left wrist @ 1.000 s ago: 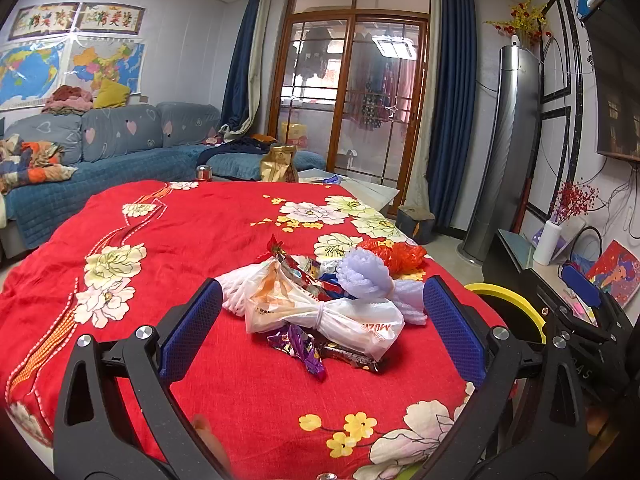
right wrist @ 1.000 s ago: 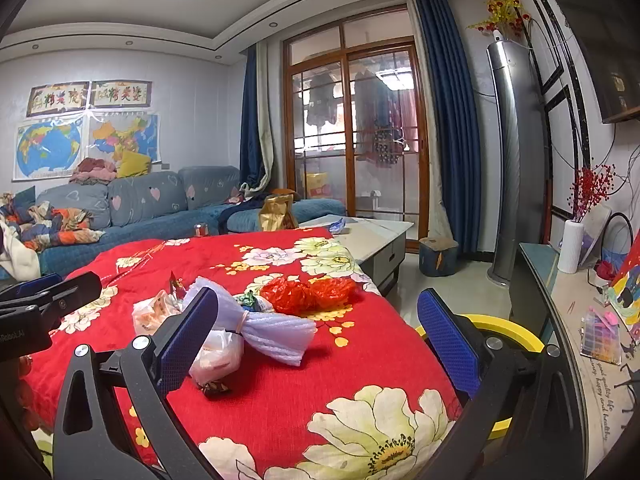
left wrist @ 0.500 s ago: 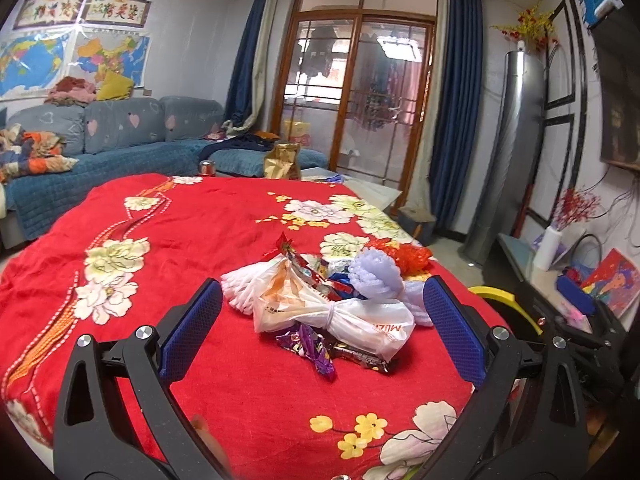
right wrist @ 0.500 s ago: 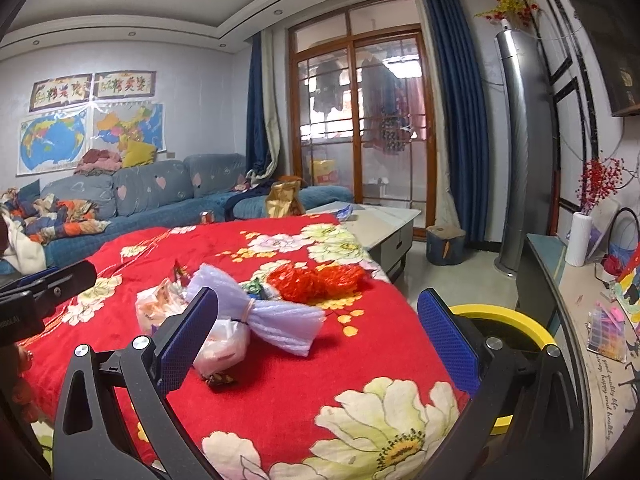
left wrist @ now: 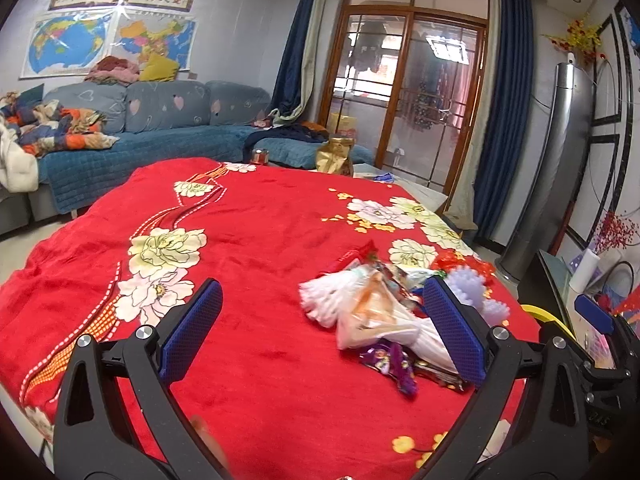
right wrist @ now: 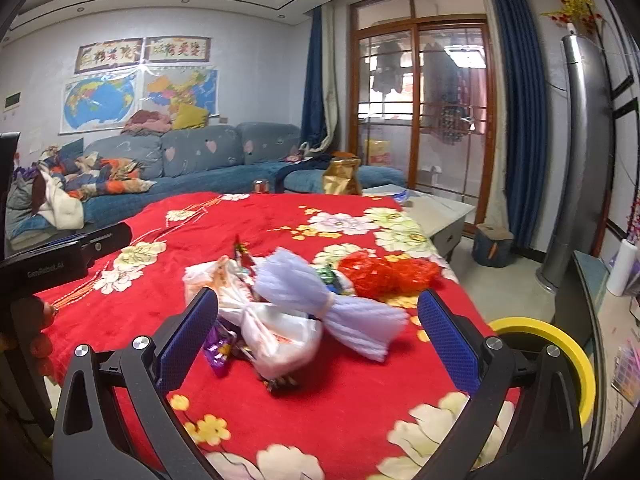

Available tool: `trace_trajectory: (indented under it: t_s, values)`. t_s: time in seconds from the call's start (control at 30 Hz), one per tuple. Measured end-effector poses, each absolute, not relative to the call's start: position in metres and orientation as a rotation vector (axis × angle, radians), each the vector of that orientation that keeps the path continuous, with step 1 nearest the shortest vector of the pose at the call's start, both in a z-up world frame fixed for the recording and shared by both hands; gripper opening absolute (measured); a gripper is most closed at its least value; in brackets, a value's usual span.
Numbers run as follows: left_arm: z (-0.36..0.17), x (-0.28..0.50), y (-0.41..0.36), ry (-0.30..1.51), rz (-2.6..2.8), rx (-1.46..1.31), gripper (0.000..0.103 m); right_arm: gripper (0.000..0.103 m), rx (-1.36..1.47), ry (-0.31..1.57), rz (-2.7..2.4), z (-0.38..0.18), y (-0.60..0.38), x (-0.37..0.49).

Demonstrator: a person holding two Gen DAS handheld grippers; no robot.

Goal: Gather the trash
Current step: 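Grasp the white foam mesh net with the left tool while the right tool grasps the lavender mesh net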

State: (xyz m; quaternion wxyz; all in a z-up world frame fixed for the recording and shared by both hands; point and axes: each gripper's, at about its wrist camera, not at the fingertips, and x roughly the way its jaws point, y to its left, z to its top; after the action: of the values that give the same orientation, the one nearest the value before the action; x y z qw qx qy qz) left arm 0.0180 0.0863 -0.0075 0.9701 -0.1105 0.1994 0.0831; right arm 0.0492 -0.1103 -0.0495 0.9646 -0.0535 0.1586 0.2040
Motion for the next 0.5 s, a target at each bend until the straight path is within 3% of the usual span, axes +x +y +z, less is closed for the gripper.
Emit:
trace_trajectory:
  t_s: [0.5]
  values:
    - [-0.030,0.093,0.137,0.604,0.100,-0.322,0.092,0.097,-0.237,0.430,0.477,-0.051,-0.068,0.101]
